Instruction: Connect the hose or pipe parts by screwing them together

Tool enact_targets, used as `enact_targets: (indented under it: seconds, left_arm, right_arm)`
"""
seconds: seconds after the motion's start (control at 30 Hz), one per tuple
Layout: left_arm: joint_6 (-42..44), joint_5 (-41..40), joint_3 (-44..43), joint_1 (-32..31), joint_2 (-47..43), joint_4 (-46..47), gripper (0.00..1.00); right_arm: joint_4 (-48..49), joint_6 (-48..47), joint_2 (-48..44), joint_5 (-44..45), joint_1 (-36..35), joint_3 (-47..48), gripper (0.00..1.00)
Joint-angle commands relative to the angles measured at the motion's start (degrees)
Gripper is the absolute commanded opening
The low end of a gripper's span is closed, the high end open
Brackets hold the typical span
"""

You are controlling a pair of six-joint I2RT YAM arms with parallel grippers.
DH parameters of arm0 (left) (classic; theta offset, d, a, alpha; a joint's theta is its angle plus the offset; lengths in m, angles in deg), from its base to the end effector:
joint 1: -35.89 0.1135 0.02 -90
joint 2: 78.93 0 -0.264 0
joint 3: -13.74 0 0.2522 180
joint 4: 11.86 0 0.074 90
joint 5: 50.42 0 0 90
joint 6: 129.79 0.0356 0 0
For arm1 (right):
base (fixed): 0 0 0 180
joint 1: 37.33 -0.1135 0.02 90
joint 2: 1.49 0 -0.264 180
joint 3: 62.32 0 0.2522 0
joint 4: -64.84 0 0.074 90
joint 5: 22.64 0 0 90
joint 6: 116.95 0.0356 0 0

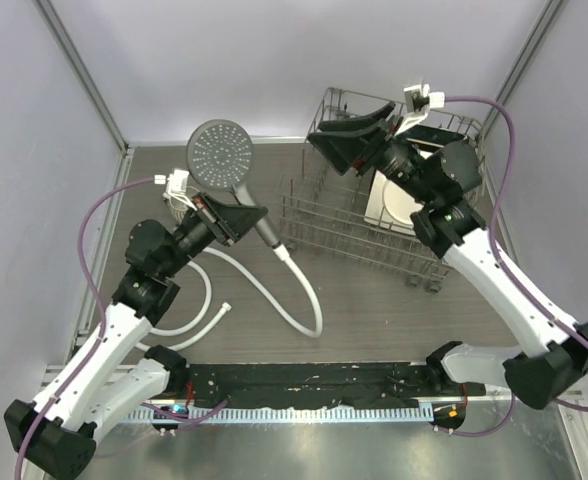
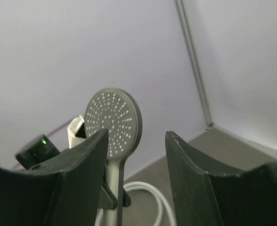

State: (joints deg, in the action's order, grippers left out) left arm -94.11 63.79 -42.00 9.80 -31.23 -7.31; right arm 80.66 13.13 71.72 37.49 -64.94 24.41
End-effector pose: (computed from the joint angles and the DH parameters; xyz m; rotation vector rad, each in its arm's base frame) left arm 0.1696 -0.0993 0.3672 0.0232 1.5318 -1.4346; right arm 0.2402 0.1456 0.4766 -0.3866 1.1708 1.3165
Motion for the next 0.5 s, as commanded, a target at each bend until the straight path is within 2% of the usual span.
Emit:
enact_targets:
  seconds: [0.0,0.03,0.07,0.13,0.27,0.37,0.47]
  left_arm:
    - [10.55,-15.14,-6.53,0.51,-3.49,-15.39,0.00]
    - [10.90,-16.46,-7.32,0.51,-3.93,-16.97,0.00]
    - [11.60,-17.69,-8.90,0.60,-4.02,-20.29,0.00]
    - [12.05,-21.12,-10.31,0.60,-4.46,-22.87,0.00]
    - [11.88,-26.39,-11.99,0.51,-6.39,-26.82,0.00]
    - [11.52,-29.56,-12.69,0.60,-7.62,-29.19,0.00]
    - [11.26,-31.50,-13.22,0.60,-8.76,-30.25,0.00]
  right_arm:
    - [-26.04,-40.20,-4.48,22.65,-11.46,4.28,0.59]
    - [-27.98,-46.86,-4.39,26.23,-14.71,5.16,0.61]
    - [-30.87,-54.67,-4.13,29.57,-21.27,5.51,0.62]
    - [-30.03,-59.30,-4.56,37.73,-26.23,4.04,0.64]
    - [-20.12,-66.33,-7.20,42.08,-34.42,-2.38,0.75]
    - [-17.47,-74.24,-7.03,46.29,-40.74,-5.73,0.81]
    - [-13.78,-81.55,-5.28,52.16,-46.20,-8.80,0.82]
